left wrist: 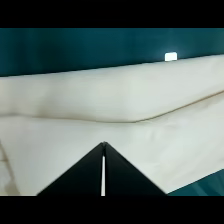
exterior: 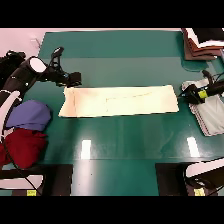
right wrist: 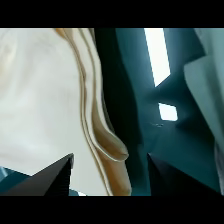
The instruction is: Fold the shirts.
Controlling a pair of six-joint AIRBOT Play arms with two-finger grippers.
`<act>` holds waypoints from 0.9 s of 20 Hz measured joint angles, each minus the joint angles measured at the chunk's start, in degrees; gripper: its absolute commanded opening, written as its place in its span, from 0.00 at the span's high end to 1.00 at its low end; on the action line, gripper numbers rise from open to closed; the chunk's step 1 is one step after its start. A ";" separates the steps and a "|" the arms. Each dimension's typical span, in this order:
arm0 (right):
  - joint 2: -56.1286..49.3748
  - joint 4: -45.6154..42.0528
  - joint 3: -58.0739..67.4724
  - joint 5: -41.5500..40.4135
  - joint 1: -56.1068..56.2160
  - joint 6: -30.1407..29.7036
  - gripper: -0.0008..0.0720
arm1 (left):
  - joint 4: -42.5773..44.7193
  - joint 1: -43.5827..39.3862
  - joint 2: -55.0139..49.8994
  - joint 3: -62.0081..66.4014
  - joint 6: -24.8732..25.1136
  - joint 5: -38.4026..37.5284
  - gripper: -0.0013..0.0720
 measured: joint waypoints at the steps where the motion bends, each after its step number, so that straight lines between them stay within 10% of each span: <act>1: -0.76 1.70 -1.14 -0.26 -0.17 -0.83 0.25 | -0.70 -1.16 -0.31 0.04 0.15 0.52 0.95; 4: -3.08 6.78 -2.82 -0.74 1.11 -2.25 0.28 | -1.81 -5.27 -2.03 0.22 0.39 2.54 0.95; 7: -5.07 10.12 -3.52 -2.93 3.96 -3.30 0.81 | -3.67 -9.49 -4.59 0.42 0.52 5.66 0.95; 9: -5.29 10.67 -3.65 -3.96 5.75 -4.46 0.97 | -5.09 -11.78 -6.82 1.22 0.52 7.48 0.95; 18: 7.96 13.42 9.68 -0.61 15.19 -2.16 0.97 | -7.10 -17.68 -21.29 15.23 -0.33 6.84 0.95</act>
